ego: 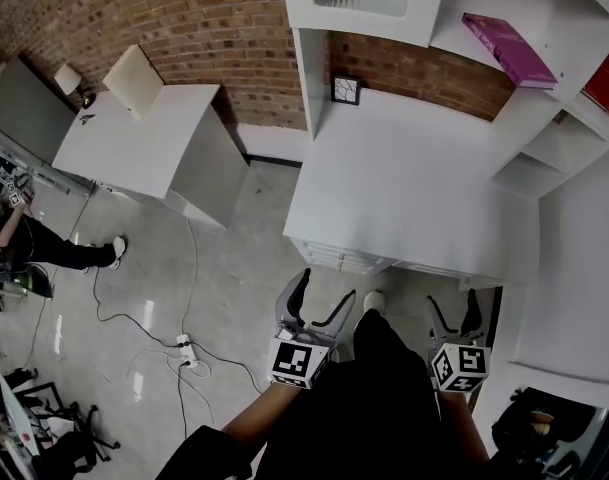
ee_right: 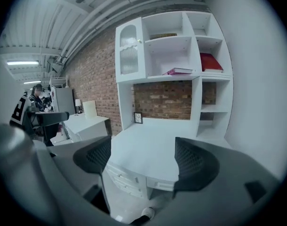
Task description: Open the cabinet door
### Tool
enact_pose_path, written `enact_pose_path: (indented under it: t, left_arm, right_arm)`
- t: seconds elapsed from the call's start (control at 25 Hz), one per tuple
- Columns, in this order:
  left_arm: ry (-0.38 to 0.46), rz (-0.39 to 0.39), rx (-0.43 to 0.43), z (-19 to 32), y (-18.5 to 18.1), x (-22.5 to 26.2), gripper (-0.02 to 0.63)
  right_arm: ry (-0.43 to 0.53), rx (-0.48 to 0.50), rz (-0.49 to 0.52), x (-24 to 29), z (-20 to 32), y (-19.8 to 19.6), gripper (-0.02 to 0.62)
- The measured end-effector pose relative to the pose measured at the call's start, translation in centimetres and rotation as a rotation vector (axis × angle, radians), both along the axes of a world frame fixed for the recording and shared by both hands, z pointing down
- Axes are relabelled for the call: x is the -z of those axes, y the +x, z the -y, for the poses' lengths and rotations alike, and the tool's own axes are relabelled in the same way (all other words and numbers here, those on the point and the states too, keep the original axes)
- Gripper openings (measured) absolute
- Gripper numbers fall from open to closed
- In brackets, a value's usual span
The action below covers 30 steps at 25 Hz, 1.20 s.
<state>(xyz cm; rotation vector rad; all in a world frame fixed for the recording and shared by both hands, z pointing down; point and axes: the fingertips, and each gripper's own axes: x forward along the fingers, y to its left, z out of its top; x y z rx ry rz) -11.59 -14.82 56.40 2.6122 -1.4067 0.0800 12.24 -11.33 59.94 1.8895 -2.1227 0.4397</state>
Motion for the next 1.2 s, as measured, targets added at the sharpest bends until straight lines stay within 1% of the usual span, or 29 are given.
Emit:
enact_pose_path:
  t: [0.12, 0.32, 0.52, 0.64, 0.8, 1.04, 1.2]
  left_arm:
    - [0.004, 0.012, -0.007, 3.0, 1.9, 0.4, 0.357]
    - [0.019, 0.021, 0.007, 7.8, 5.0, 1.8, 0.357]
    - [0.041, 0.024, 0.006, 11.3, 8.0, 3.4, 0.357]
    - [0.043, 0.023, 0.012, 13.5, 9.9, 3.7, 0.357]
    - [0.068, 0.029, 0.012, 16.0, 12.2, 4.5, 0.357]
    - [0.086, -0.003, 0.027, 19.0, 14.3, 5.8, 0.357]
    - [0.07, -0.004, 0.017, 20.0, 14.9, 7.1, 0.357]
  right_arm:
    - [0.0, -0.011, 0.01, -0.1, 2.8, 1.9, 0.405]
    - [0.009, -0.003, 0.03, 0.3, 8.0, 5.0, 0.405]
    - [0.032, 0.014, 0.032, 1.4, 12.0, 7.5, 0.405]
    - [0.04, 0.029, 0.039, 1.4, 14.2, 8.8, 0.405]
    - [0.041, 0.053, 0.043, 1.4, 16.6, 10.3, 0.405]
    - [0.071, 0.079, 0.034, 2.4, 20.0, 11.9, 0.405]
    - [0.067, 0.078, 0.036, 3.0, 20.8, 12.0, 0.405]
